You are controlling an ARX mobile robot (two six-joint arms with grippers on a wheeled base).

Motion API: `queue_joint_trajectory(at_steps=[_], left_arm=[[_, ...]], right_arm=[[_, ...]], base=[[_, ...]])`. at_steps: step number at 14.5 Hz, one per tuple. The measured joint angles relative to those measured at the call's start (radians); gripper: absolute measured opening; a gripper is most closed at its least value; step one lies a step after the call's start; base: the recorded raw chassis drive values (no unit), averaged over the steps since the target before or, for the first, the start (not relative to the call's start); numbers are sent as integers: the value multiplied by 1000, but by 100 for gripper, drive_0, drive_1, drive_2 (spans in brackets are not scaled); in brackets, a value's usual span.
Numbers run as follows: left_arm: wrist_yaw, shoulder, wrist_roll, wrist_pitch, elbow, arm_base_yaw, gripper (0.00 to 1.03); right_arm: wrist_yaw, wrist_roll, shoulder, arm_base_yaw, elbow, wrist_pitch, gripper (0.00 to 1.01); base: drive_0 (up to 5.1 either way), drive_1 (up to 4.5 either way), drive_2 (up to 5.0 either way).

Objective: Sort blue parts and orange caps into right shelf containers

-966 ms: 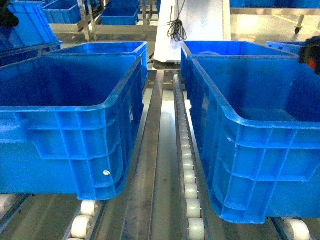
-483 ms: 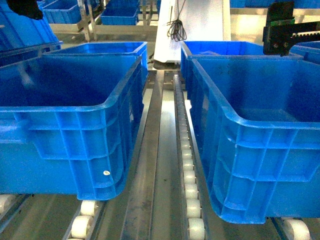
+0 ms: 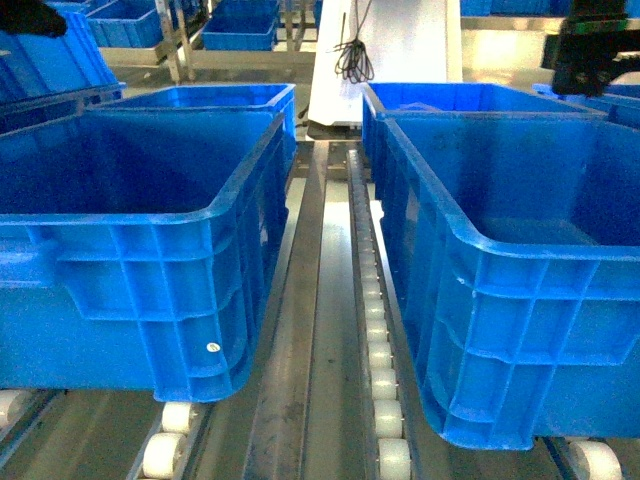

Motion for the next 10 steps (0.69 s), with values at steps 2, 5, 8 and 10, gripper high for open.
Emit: queue_joint_trajectory(at_steps=[2, 5, 8, 10], left_arm=[[7, -39, 5, 25, -67, 0, 72], [9, -225, 10, 137, -380, 0, 24], [9, -652, 12, 76, -758, 0, 2], [9, -731, 13, 100, -824, 0, 2]], right_arm=[[-10, 5, -33, -7, -62, 32, 71], [-53, 8, -239, -60, -360, 118, 21], [-158, 14, -625, -163, -732, 76, 3], [-158, 15, -772, -163, -766, -17, 3]], base=[[0, 0, 0], [0, 0, 0], [0, 0, 0], [0, 0, 0]])
